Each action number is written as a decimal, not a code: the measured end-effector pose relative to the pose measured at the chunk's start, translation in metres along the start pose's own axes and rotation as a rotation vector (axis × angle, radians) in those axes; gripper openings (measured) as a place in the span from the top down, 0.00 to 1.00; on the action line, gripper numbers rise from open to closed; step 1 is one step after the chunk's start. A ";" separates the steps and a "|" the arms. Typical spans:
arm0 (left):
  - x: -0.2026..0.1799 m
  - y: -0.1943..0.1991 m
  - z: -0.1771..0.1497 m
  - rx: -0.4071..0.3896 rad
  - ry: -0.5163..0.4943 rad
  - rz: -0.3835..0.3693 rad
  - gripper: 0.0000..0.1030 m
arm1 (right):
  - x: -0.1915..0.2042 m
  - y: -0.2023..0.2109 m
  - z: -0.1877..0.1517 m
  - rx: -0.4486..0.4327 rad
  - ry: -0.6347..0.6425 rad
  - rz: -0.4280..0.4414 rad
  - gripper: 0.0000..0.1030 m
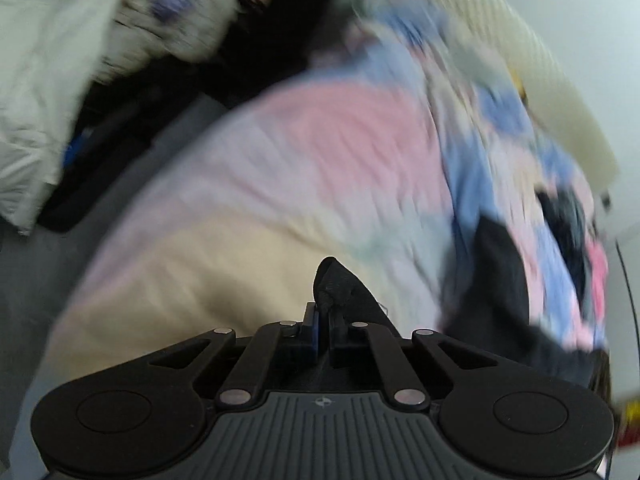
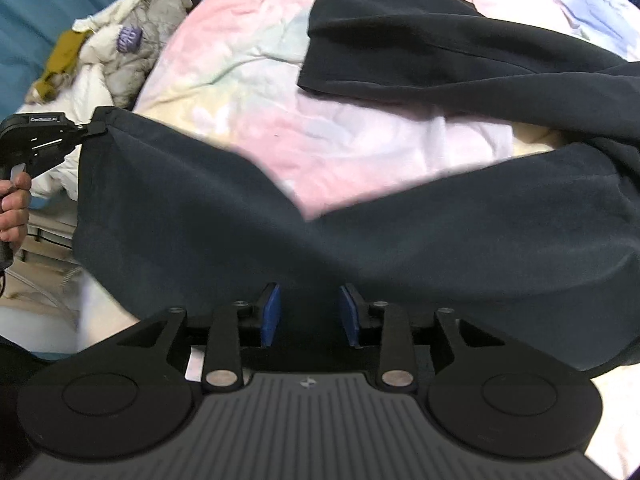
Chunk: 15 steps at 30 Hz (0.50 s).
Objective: Fold clothes
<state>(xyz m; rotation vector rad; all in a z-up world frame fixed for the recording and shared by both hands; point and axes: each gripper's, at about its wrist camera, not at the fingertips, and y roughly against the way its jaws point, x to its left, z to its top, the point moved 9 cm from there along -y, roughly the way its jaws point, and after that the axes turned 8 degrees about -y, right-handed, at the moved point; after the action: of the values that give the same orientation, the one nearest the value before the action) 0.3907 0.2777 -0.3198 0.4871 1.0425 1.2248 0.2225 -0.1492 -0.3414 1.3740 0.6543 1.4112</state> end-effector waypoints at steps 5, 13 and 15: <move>0.020 0.002 0.002 0.002 0.060 0.037 0.96 | 0.000 0.010 -0.004 -0.021 -0.019 0.014 0.65; 0.042 -0.031 -0.037 0.084 0.228 0.043 0.69 | -0.040 0.026 -0.028 -0.021 -0.120 -0.059 0.64; 0.044 -0.025 -0.045 0.081 0.267 0.026 0.58 | -0.056 0.033 -0.031 -0.035 -0.168 -0.073 0.64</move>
<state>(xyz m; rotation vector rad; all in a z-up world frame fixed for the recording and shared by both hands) 0.3651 0.3012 -0.3780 0.4072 1.3196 1.2979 0.1741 -0.2023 -0.3402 1.4093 0.5615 1.2297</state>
